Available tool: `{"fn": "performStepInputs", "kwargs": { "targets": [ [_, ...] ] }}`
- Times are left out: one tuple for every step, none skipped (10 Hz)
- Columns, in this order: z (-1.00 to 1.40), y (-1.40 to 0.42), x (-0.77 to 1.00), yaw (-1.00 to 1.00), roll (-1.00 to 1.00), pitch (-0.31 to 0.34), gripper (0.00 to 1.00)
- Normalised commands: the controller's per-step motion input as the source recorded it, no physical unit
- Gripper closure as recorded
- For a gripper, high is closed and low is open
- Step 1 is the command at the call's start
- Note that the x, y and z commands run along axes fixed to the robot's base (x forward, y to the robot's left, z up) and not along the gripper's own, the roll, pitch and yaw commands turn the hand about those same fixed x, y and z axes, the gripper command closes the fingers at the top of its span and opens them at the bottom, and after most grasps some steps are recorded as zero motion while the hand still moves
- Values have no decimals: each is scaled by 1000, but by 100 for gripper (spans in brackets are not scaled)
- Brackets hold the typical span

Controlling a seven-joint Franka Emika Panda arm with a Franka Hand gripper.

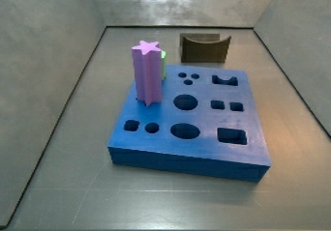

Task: Pick up the rectangle object. Move up. Place the rectangle object on the fixture. Regrasp the rectangle object. Move to above the board. Insert the rectangle object.
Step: Move to above the board.

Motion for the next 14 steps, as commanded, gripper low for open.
{"fn": "performStepInputs", "kwargs": {
  "targets": [
    [-612, -1000, -849, -74, -1000, -129, 100],
    [-614, -1000, -880, -70, -1000, -136, 100],
    [-617, -1000, -915, -68, -1000, -143, 100],
    [-376, -608, -603, -64, -1000, -152, 100],
    [-192, -317, -361, -59, -1000, -151, 100],
    [-80, -132, -190, -69, -1000, -139, 100],
    [-60, -71, -138, -69, -1000, -139, 100],
    [-17, -24, -98, -69, -1000, -137, 100],
    [-8, 5, -79, -62, -1000, -137, 100],
    [-8, 12, -71, -61, -1000, -140, 100],
    [0, 15, -62, -58, -1000, -144, 100],
    [4, 21, -54, -52, -1000, -142, 100],
    [5, 22, -51, -23, -911, -130, 100],
    [9, 23, -49, -21, -769, -120, 100]
  ]
}}
